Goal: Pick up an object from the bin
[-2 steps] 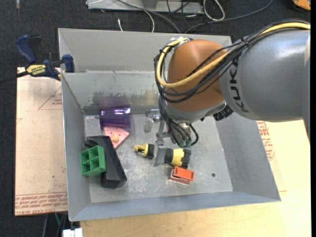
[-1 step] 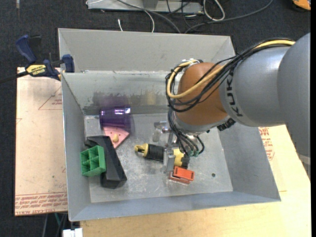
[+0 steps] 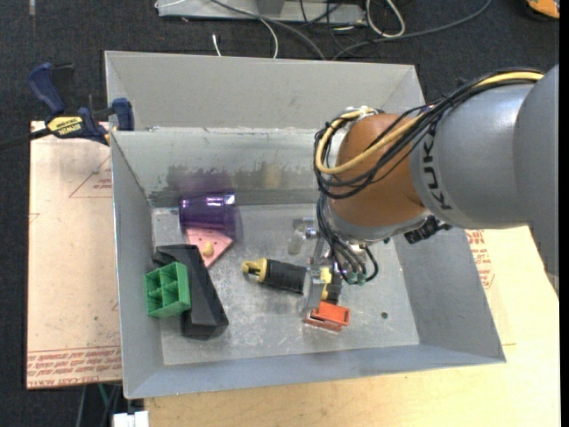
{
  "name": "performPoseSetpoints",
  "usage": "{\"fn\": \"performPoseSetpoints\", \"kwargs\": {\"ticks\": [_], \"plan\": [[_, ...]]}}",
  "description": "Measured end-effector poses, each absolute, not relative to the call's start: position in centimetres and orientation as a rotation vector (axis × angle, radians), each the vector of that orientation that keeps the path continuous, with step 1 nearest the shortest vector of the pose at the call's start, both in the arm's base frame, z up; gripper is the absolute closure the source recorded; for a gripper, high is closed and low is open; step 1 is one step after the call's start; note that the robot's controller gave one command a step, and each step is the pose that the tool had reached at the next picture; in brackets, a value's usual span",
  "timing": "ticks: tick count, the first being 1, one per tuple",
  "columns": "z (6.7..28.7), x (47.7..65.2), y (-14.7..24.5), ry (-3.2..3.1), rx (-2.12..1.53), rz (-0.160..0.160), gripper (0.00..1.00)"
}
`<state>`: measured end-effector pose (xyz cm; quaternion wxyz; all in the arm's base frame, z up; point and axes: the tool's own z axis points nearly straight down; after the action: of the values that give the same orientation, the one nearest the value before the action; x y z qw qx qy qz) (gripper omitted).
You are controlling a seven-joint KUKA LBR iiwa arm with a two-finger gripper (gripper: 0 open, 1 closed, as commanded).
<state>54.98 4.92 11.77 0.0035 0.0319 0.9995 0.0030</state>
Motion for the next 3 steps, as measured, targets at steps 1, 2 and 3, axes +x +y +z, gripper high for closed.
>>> {"fn": "performPoseSetpoints", "kwargs": {"ticks": [1,2,3], "plan": [[11.3,54.3,4.6,3.136,0.123,0.006,0.00],[7.7,54.3,3.9,3.102,0.438,0.011,0.00],[7.1,53.3,5.1,3.133,0.138,0.009,1.00]]}}
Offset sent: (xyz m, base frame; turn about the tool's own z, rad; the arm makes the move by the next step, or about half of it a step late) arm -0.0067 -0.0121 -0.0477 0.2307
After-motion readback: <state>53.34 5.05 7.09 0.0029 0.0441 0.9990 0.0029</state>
